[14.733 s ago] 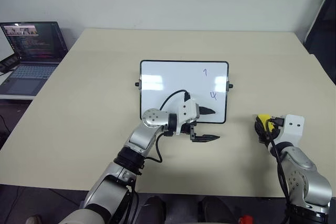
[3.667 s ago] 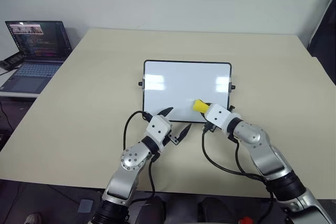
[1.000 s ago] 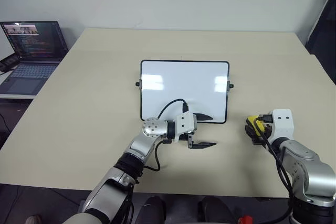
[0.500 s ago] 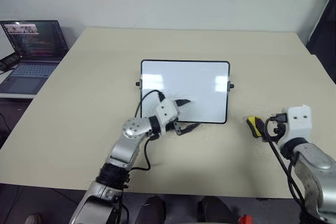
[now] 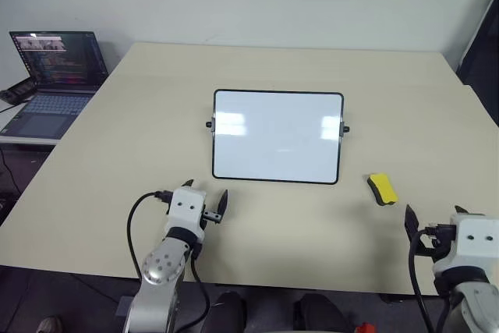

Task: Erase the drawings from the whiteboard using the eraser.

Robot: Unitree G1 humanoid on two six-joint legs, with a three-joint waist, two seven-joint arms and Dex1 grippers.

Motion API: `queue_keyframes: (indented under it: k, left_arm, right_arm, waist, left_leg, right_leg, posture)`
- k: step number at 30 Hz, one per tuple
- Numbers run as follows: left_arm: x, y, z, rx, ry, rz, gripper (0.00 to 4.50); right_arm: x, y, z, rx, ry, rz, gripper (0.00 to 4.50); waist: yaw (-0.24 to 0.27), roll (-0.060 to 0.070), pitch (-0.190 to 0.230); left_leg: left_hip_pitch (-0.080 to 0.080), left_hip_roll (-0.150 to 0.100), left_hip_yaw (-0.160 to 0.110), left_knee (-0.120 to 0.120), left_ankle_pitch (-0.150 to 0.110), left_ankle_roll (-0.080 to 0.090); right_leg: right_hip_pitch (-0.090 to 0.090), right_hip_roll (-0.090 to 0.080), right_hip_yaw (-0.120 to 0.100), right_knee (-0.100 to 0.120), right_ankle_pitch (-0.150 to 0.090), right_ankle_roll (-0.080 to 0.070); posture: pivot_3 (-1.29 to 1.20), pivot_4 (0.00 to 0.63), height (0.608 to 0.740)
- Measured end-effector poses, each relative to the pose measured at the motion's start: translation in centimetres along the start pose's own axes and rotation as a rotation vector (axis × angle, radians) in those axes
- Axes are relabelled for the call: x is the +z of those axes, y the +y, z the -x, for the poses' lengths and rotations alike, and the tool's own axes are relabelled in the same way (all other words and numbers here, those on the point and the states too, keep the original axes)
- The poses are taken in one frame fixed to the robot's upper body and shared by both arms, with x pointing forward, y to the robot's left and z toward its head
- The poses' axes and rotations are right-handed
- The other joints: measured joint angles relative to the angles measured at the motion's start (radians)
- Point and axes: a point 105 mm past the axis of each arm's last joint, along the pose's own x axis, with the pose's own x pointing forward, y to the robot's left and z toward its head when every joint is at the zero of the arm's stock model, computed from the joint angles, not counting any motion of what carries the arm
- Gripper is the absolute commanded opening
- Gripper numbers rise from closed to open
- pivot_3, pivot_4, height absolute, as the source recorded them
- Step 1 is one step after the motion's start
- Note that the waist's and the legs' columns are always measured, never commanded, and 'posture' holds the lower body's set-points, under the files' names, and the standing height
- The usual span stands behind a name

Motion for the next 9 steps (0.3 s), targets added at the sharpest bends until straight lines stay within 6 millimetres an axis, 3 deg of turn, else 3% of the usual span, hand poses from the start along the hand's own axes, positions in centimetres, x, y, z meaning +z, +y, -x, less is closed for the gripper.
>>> queue_keyframes:
  k: [9]
  left_arm:
    - [0.6,-0.1,0.1,0.048,-0.026,0.001,4.5]
  right_arm:
    - [-1.2,1.3,1.1,-0.019,0.002,-0.019,4.46]
  waist:
    - [-0.007,0.0,0.0]
  left_leg:
    - [-0.001,0.0,0.0,-0.001,0.0,0.0]
  right_leg:
    - [-0.001,0.0,0.0,-0.001,0.0,0.0]
  posture:
    - [0.0,0.15,0.74]
